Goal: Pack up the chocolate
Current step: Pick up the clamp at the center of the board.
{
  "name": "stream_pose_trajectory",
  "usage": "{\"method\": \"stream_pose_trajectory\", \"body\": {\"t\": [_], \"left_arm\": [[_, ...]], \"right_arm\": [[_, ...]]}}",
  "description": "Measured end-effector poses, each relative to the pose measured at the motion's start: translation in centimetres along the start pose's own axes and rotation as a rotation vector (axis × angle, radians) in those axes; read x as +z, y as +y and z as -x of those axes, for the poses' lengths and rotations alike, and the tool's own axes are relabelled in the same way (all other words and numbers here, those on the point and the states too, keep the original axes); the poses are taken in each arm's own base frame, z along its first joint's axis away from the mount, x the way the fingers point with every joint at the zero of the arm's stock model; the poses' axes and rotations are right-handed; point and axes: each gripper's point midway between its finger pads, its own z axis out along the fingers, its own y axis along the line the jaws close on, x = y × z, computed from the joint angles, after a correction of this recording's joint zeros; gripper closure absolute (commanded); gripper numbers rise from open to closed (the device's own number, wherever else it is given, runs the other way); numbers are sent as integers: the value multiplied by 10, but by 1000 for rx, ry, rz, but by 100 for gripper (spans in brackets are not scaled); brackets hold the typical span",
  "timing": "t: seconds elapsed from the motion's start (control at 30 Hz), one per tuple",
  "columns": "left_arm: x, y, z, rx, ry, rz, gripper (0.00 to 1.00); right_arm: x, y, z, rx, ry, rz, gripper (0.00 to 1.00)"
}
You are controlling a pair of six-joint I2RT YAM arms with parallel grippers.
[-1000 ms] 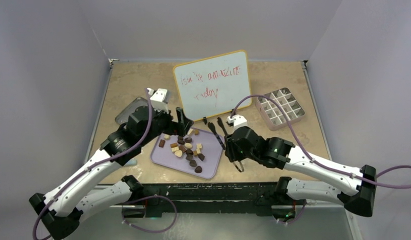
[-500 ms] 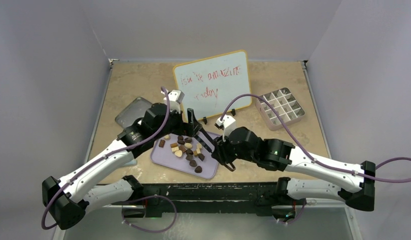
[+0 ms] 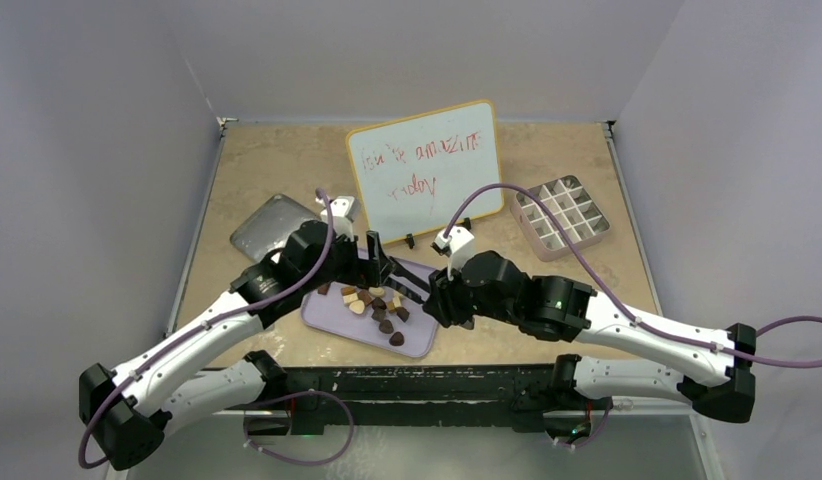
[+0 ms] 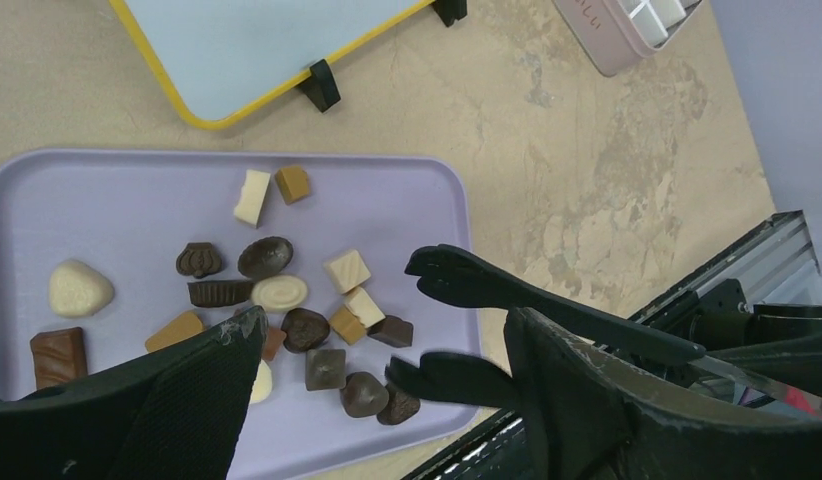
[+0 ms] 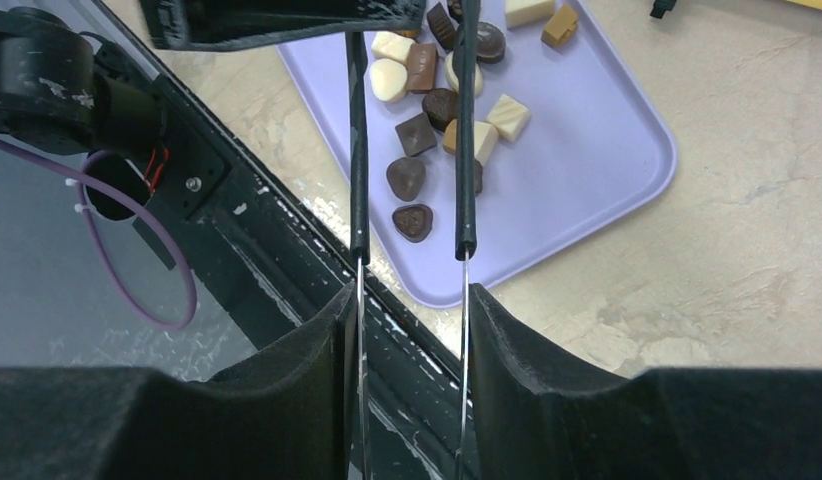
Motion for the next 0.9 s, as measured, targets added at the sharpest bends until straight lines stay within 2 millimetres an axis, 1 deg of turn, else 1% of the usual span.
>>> {"method": "stream_pose_trajectory", "body": {"t": [0.13, 0.27, 0.37, 0.43, 0.53, 0.63, 0.77, 0.9], "left_arm": [[-14, 0, 6, 2, -34, -5, 11], [-36, 4, 15, 38, -85, 11, 6], [-53, 9, 27, 65, -143, 31, 3], [-63, 13, 33, 79, -177, 48, 1], [-79, 21, 35, 92, -212, 75, 0], [-89, 26, 36, 98, -244, 83, 0], [-95, 30, 37, 106, -267, 93, 0], [-90, 35, 31, 119, -234, 122, 0]], "right_arm": [[0, -4, -2, -5, 8, -21, 58], [3, -11, -12, -40, 62, -54, 58], [9, -14, -20, -80, 133, -82, 58], [14, -14, -21, -105, 172, -96, 58], [23, -14, -25, -143, 230, -112, 58], [30, -19, -37, -177, 301, -133, 60], [33, -25, -54, -203, 386, -154, 61], [30, -24, -59, -206, 415, -141, 60]]}}
